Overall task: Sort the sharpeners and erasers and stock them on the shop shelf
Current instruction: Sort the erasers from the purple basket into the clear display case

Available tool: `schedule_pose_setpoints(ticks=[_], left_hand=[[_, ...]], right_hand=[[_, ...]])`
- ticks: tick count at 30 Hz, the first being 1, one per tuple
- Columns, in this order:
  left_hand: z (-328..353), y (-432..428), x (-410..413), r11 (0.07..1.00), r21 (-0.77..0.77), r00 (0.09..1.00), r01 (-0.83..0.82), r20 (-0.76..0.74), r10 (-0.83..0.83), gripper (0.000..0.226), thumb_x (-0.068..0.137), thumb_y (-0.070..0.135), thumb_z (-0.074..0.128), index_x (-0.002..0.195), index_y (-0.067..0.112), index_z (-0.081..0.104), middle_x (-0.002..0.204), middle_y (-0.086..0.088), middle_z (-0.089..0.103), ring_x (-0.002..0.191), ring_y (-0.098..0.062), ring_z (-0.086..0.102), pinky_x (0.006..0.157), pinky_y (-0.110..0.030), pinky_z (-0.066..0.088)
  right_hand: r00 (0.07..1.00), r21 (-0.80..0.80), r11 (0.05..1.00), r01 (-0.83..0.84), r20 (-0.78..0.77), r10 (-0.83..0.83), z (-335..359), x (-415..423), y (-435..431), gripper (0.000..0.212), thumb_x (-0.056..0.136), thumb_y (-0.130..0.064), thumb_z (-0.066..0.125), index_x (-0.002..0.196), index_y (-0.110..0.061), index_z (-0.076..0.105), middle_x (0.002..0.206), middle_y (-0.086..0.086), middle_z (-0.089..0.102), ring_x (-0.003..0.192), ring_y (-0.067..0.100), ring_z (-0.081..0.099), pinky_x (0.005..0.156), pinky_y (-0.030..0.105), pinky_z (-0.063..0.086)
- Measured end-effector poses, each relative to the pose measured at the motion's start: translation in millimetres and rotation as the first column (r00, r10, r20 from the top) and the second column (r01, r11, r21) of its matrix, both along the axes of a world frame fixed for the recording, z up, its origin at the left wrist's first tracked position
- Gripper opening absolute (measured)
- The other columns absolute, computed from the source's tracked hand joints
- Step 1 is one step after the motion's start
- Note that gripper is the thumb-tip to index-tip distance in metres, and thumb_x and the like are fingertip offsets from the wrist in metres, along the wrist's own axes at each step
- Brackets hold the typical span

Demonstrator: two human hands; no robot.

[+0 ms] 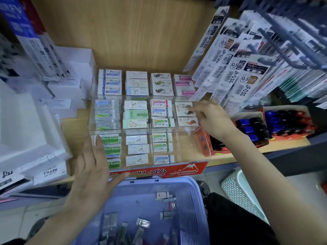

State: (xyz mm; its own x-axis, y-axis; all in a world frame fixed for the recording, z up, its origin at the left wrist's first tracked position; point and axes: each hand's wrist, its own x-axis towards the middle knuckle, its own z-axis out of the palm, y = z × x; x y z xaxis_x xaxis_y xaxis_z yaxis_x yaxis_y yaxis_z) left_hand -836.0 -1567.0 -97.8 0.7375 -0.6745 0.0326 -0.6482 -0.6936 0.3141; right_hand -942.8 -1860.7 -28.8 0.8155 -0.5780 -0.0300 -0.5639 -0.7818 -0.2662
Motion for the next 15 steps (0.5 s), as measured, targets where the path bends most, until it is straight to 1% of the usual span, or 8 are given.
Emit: schedule_pose_setpoints(ticks=[2,4,6,7,10,12,13,15], left_hand=[[-2.3,1.2,3.5,1.000,-0.013,0.998,0.024,0.056,-0.023,0.107,0.073,0.068,0.053,0.138,-0.012,0.024,0.132,-0.044,0.032,0.103,-0.040,0.030,0.088,-0.047,0.030],[-3.2,3.2,5.1,0.998,-0.021,0.996,0.055,0.072,-0.054,0.103,0.076,0.069,0.041,0.140,-0.010,0.022,0.134,-0.044,0.030,0.107,-0.042,0.031,0.092,-0.045,0.029],[-2.0,4.3,2.4,0.997,-0.052,0.998,0.055,0.008,-0.055,0.106,0.075,0.069,0.048,0.144,-0.006,0.019,0.141,-0.040,0.023,0.120,-0.046,0.030,0.100,-0.052,0.031],[0.8,3.9,1.2,0.997,-0.056,0.998,0.050,-0.031,-0.051,0.107,0.072,0.066,0.049,0.146,-0.004,0.017,0.145,-0.037,0.018,0.126,-0.047,0.026,0.105,-0.052,0.027],[4.7,5.1,3.6,0.993,-0.109,0.996,0.052,-0.073,-0.060,0.106,0.070,0.061,0.053,0.148,0.000,0.015,0.149,-0.031,0.014,0.134,-0.044,0.019,0.111,-0.047,0.018],[3.4,7.4,0.2,0.984,-0.178,0.997,0.032,-0.060,-0.043,0.104,0.072,0.063,0.054,0.147,0.000,0.018,0.149,-0.031,0.015,0.138,-0.044,0.017,0.114,-0.047,0.017],[-1.2,10.7,-6.7,0.981,-0.193,1.000,0.027,0.000,-0.027,0.099,0.076,0.060,0.056,0.146,-0.001,0.020,0.149,-0.033,0.016,0.139,-0.045,0.015,0.114,-0.048,0.016],[-19.6,19.3,-26.9,0.978,-0.192,0.974,0.081,0.226,-0.036,0.076,0.089,0.048,0.056,0.139,-0.003,0.031,0.145,-0.036,0.023,0.137,-0.048,0.021,0.110,-0.055,0.020]], right_hand=[[1.000,-0.002,1.000,-0.013,0.011,0.013,-3.8,-3.8,5.3,0.049,0.088,0.007,0.042,0.128,-0.016,0.058,0.141,0.006,0.046,0.131,0.028,0.032,0.105,0.041,0.033],[0.996,-0.055,0.998,-0.030,0.078,0.035,-8.5,-12.7,19.7,0.048,0.086,0.006,0.044,0.129,-0.012,0.056,0.144,0.011,0.041,0.132,0.034,0.031,0.107,0.042,0.028],[0.981,-0.108,0.994,0.000,0.194,0.021,-14.4,-30.0,41.4,0.043,0.084,0.006,0.048,0.123,-0.008,0.058,0.140,0.014,0.042,0.125,0.038,0.035,0.105,0.039,0.027],[0.967,-0.109,0.994,0.004,0.256,0.024,-16.3,-40.5,55.4,0.038,0.084,0.007,0.049,0.118,-0.006,0.061,0.134,0.015,0.046,0.119,0.038,0.039,0.101,0.034,0.028],[0.912,0.030,0.995,-0.100,0.402,0.079,-26.3,-79.3,109.6,0.028,0.084,0.006,0.047,0.105,-0.004,0.064,0.115,0.012,0.055,0.106,0.026,0.049,0.088,0.024,0.035],[0.912,0.089,0.977,-0.192,0.384,0.144,-48.6,-106.2,142.8,0.026,0.083,0.003,0.046,0.101,-0.004,0.064,0.106,0.010,0.059,0.097,0.022,0.052,0.079,0.028,0.040],[0.928,0.122,0.968,-0.219,0.332,0.169,-67.5,-118.7,156.7,0.026,0.083,0.001,0.046,0.100,-0.005,0.064,0.103,0.009,0.059,0.095,0.023,0.052,0.075,0.032,0.042],[0.973,0.273,0.938,-0.212,0.151,0.176,-113.4,-138.2,175.0,0.025,0.087,-0.001,0.046,0.104,-0.008,0.063,0.105,0.010,0.058,0.097,0.028,0.054,0.071,0.037,0.046]])
